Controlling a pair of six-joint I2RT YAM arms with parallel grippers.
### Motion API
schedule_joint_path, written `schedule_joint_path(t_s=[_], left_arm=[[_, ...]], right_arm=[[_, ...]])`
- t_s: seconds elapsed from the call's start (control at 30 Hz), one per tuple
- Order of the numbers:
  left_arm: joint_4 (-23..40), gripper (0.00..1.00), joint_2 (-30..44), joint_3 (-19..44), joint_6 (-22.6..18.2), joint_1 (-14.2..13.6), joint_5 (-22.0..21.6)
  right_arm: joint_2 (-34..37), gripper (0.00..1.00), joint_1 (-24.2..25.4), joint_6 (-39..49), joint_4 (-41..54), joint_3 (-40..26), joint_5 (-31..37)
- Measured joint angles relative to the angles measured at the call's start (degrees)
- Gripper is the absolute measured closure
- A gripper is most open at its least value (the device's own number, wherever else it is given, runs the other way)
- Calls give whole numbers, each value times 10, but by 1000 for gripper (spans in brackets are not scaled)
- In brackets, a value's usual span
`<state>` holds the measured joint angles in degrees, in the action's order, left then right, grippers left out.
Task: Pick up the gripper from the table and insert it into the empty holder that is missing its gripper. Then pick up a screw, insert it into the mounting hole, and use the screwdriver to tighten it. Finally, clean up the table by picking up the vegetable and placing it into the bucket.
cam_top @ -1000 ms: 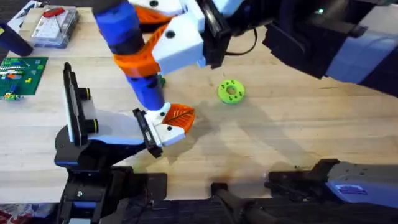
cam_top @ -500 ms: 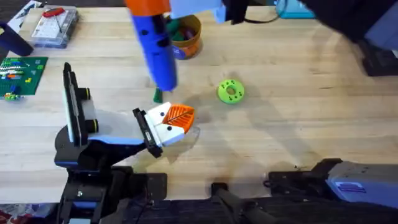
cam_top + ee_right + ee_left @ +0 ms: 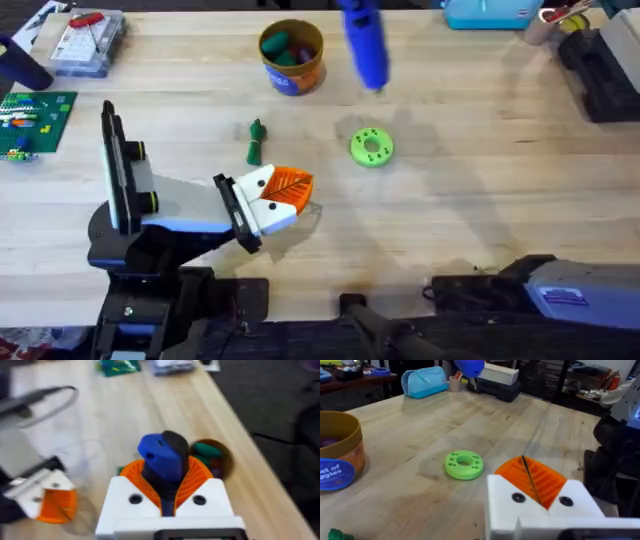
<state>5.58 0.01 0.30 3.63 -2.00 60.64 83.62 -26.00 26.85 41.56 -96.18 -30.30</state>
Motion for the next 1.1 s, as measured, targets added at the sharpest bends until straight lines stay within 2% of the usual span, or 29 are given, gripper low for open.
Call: schedule_joint_path(t_s=[0.23,0.37,0.57,0.77,0.93,1.1], left_arm=[[0,981,0,0,0,0,0],[0,981,0,0,0,0,0],[0,981,0,0,0,0,0],[0,981,0,0,0,0,0],[0,981,0,0,0,0,0],[0,981,0,0,0,0,0]], right_arm=[[2,921,4,75,92,-6,202],[19,923,7,88,139,-8,271],[77,923,18,111,152,-8,322],[147,922,70,129,151,-8,384],[202,922,124,198,174,-8,411],[239,921,149,266,184,-7,422]])
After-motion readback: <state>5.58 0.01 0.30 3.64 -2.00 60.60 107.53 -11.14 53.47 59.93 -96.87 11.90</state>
